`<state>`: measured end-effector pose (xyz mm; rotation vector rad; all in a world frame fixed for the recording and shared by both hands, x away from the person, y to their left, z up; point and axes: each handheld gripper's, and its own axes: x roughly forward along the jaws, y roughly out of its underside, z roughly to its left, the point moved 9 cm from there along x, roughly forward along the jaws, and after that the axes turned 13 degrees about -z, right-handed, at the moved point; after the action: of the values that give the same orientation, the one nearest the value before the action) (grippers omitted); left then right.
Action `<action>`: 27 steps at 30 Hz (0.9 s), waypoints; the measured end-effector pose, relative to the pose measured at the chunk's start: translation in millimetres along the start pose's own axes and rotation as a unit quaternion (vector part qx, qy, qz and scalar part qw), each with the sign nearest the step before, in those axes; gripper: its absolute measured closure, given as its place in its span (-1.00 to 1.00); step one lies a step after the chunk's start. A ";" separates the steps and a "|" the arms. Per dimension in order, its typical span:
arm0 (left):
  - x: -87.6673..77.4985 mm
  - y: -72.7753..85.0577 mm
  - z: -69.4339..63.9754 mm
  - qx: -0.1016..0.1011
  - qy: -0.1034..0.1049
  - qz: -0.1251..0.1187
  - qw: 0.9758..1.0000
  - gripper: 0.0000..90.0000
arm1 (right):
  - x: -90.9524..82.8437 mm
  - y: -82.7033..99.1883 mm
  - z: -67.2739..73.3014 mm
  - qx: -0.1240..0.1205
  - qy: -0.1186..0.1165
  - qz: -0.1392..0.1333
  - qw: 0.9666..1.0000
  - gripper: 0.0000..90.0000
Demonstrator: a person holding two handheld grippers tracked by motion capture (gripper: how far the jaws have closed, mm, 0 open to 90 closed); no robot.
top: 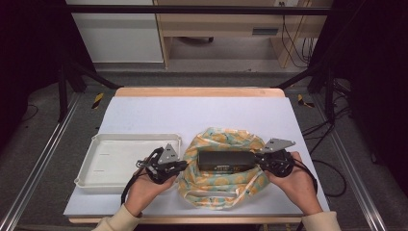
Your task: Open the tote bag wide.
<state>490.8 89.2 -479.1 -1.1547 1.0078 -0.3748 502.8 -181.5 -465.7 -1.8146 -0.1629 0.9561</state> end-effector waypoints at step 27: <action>-34.0 15.6 57.2 -0.030 -0.097 -0.016 0.995 -0.24 | 20.3 -22.0 -12.5 -0.066 -0.032 0.062 0.995 -0.16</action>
<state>515.6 152.7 -474.3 -1.2379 0.8363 -0.2540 531.6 -170.1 -456.2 -1.9334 -0.1573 1.1152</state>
